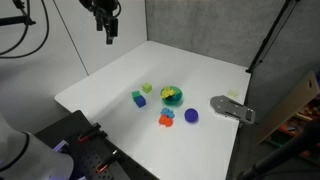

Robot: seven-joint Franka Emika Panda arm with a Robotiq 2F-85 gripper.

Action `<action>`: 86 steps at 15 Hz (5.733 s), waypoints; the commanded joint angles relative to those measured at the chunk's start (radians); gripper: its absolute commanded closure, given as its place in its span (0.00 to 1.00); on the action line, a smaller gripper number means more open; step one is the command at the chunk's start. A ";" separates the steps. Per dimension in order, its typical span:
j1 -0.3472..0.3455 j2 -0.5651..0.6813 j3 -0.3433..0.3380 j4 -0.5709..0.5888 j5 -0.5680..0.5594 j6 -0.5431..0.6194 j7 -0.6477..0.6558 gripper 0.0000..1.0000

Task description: Put the orange toy in the bowl

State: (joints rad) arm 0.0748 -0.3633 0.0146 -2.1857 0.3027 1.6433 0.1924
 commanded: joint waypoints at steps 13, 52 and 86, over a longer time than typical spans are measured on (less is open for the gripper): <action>-0.060 0.068 0.031 0.014 -0.096 0.012 0.055 0.00; -0.145 0.447 -0.067 -0.244 -0.509 0.718 0.310 0.00; -0.077 1.037 -0.146 -0.001 -0.207 1.206 0.005 0.00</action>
State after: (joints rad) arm -0.0180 0.6261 -0.1219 -2.2421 0.1068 2.8487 0.1752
